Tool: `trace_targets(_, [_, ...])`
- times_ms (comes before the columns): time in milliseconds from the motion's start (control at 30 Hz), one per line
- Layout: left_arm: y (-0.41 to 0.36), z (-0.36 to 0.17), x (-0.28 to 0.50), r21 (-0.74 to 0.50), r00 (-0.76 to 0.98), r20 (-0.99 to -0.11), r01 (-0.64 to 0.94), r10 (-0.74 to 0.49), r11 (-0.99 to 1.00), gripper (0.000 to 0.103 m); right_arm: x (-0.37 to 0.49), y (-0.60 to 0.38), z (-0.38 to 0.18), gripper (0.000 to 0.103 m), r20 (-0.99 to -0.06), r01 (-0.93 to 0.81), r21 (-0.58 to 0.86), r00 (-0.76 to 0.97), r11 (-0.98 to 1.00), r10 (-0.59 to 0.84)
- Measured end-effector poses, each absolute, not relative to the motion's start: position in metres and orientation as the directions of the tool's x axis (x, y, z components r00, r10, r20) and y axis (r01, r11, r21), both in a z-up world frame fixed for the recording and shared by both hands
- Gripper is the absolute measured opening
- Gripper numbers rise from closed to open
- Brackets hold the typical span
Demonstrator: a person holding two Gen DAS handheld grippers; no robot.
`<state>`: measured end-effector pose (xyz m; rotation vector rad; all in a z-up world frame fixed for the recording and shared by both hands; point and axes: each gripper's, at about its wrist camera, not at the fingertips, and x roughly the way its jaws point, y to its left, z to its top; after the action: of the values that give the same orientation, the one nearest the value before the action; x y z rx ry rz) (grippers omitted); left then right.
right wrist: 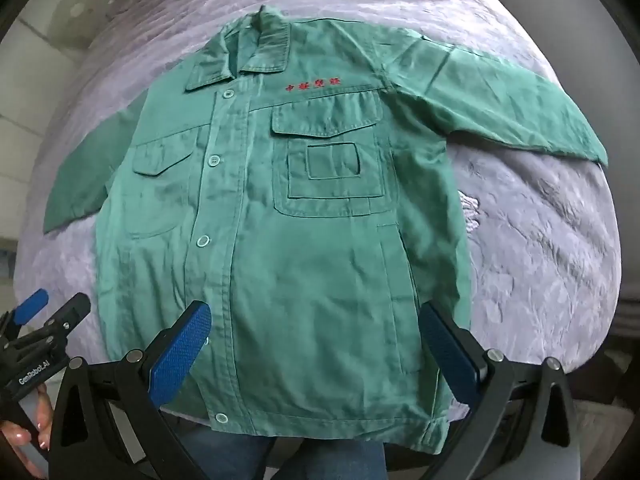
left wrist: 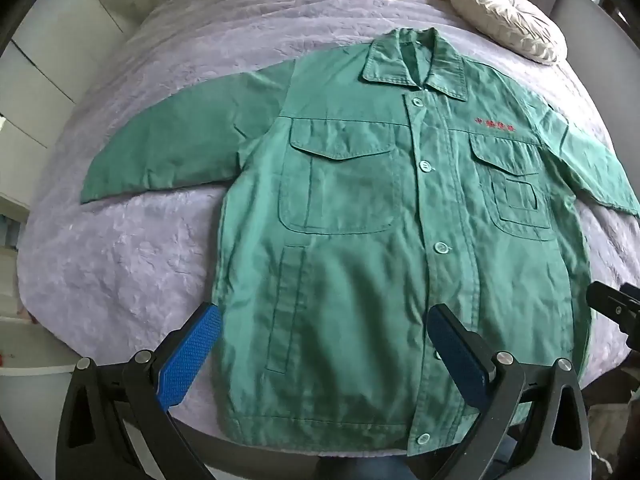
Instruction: Fold large clothes
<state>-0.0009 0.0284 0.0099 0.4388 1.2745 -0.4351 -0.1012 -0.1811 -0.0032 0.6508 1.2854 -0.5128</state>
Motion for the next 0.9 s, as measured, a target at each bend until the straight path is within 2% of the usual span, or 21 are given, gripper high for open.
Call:
trace_targets(133, [0.029,0.009,0.005,0.035,0.209,-0.974,0.53,-0.09,0.848,0.103,-0.102,-0.183,-0.003,0.103,-0.98,0.691,0.147,0.2,0.708,0.008])
trace_targets(900, [0.015,0.011,-0.001,0.039,0.198,-0.976,0.56,-0.088,0.827,0.103,-0.096,-0.18,-0.012,0.103,-0.986,0.705,0.121,0.166,0.699,0.004])
